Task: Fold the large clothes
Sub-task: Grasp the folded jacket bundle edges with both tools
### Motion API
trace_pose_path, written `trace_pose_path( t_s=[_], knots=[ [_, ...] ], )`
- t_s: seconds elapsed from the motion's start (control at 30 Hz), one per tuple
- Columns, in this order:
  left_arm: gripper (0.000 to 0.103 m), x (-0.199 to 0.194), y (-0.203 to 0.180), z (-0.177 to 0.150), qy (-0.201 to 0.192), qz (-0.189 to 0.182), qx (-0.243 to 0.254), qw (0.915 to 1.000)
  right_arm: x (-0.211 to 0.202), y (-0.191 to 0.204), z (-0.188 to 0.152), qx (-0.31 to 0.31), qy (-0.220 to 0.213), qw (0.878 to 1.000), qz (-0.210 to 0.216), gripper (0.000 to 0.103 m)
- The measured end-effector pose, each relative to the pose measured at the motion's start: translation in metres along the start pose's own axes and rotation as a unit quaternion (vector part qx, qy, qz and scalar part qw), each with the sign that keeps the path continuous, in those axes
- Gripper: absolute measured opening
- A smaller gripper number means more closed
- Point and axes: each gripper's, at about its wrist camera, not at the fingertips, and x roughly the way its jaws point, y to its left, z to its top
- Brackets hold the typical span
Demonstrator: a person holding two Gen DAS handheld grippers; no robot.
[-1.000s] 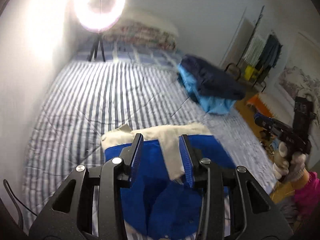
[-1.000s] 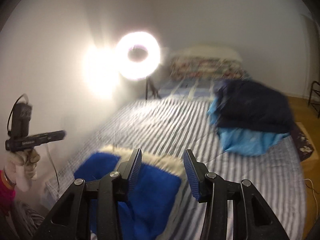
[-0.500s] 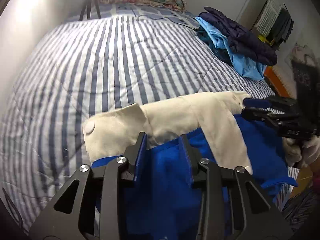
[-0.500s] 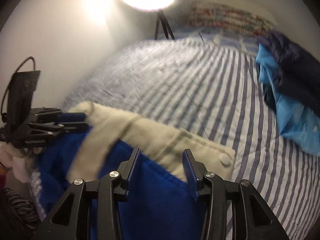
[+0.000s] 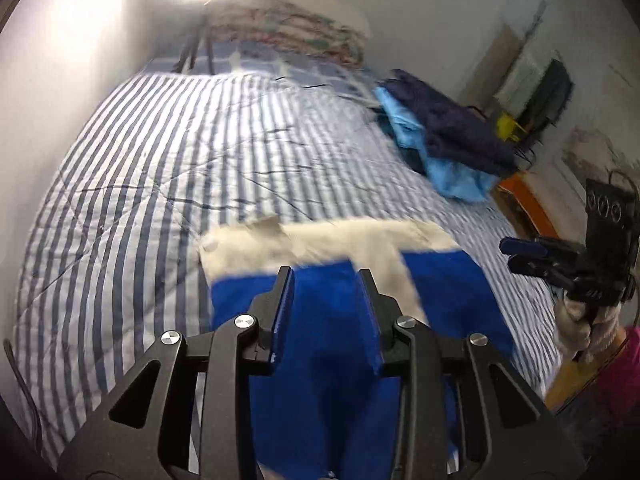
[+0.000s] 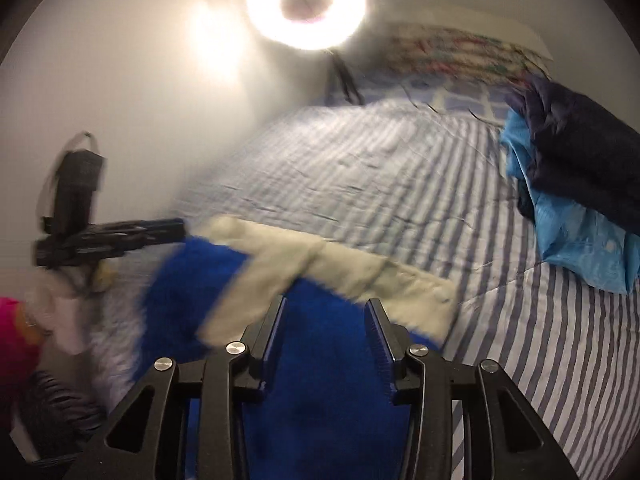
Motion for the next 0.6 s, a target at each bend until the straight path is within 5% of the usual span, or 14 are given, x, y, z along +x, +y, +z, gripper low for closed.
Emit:
trace_pose_path(
  t_s=[0.17,0.33,0.6],
  knots=[
    [0.033,-0.024,-0.036,-0.041,0.02,-0.05,0.01,0.9985,-0.04,0.047,-0.039,-0.042,0.002,0.997,0.07,0.041],
    [0.033,0.001,-0.059,-0.066,0.074,-0.103,-0.013,0.9918,-0.015,0.061,-0.065,-0.074,0.039,0.996,0.037,0.041],
    [0.033,0.046,-0.066,-0.06,0.09,-0.055,-0.002,0.9945,0.035,0.014,-0.056,-0.002,0.068,0.997,-0.032,0.039]
  ],
)
